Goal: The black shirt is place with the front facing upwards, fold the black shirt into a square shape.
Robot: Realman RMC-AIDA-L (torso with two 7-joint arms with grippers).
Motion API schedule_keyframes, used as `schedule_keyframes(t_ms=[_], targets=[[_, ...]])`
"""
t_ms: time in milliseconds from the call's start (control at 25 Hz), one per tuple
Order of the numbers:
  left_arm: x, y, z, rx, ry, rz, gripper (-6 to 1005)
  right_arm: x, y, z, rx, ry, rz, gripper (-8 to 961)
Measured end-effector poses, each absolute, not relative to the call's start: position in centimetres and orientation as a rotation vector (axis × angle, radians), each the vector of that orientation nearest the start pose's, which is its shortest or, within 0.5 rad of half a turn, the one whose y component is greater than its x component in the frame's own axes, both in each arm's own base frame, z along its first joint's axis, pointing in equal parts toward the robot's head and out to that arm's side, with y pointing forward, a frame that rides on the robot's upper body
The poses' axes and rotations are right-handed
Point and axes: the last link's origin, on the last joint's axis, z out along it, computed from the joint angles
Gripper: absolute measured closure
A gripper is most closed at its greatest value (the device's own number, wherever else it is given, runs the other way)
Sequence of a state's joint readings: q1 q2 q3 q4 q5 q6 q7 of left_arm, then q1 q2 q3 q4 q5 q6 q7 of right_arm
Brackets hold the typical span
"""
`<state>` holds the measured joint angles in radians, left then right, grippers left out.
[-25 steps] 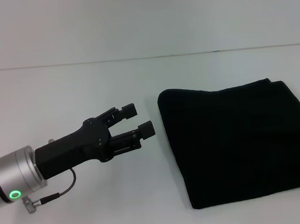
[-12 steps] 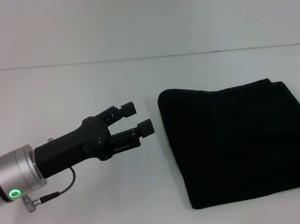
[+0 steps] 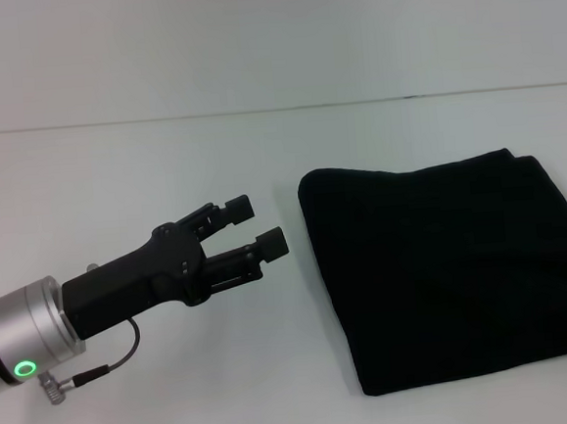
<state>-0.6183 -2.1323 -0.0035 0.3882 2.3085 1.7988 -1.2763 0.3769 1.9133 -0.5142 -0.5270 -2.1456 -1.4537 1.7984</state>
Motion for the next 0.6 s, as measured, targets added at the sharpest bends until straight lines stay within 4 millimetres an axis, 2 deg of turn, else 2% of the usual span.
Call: schedule_keyframes(t_ms=[320, 600], targets=[[-24.6, 30.2, -1.9, -2.534, -0.833, -1.293, 50, 38.3, 27.6, 6.2, -2.244, 1.488, 0.557, 889], [-24.5, 30.2, -2.2, -2.529, -0.858, -1.293, 50, 38.8, 26.9, 6.2, -2.212, 1.495, 0.58, 879]])
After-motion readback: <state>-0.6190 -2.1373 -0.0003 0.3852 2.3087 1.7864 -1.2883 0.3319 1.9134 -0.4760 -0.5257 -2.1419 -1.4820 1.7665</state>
